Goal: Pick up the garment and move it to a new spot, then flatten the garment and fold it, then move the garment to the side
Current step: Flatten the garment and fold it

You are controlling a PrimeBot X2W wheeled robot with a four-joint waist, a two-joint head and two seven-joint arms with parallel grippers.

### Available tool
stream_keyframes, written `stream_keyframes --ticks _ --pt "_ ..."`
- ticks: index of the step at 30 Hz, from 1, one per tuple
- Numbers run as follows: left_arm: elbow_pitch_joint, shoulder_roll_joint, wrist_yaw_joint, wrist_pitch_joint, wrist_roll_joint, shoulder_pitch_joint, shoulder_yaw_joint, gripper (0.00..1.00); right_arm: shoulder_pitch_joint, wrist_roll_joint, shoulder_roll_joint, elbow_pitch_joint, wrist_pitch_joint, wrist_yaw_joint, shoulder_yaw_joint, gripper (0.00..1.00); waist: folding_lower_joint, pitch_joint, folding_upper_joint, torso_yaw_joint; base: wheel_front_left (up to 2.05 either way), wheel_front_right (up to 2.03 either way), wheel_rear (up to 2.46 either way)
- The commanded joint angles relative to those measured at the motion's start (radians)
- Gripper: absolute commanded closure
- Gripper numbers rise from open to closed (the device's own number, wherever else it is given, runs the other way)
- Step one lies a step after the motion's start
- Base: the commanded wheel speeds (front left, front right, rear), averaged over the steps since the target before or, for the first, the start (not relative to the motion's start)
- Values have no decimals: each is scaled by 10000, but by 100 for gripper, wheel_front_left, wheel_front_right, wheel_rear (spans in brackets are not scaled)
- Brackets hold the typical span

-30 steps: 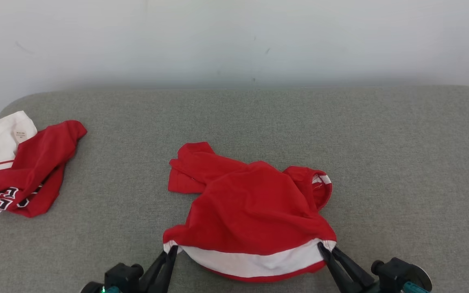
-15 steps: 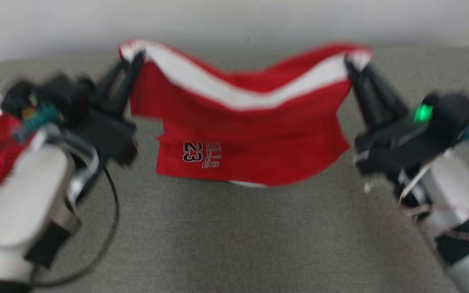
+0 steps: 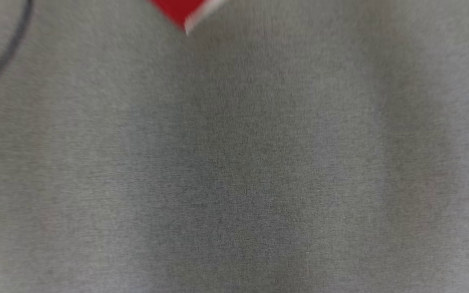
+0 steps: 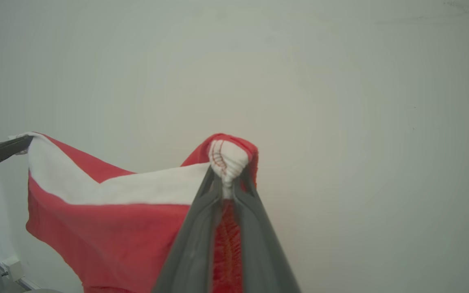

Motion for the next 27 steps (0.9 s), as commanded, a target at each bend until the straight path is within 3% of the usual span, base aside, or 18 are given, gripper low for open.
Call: stream_keyframes --ticks 1,12,20,27 --pt "258 57 28 -72 -29 -599 -114 100 -524 195 65 255 72 12 -90 100 -5 1269 -3 -336 0 0 0" --pt "2715 -381 28 -950 -724 -3955 -1499 100 -3722 227 3 2483 212 11 642 100 -5 2090 -3 -211 0 0 0" --pt "3320 -433 28 -1585 -1443 -4163 -2287 100 -4023 510 -55 3124 -225 11 1395 100 -5 2271 -3 -110 0 0 0" --pt "3052 -268 28 -2229 -2085 -3209 -2928 100 -3103 1065 -380 2918 -707 11 2221 100 -5 1915 -3 -208 0 0 0"
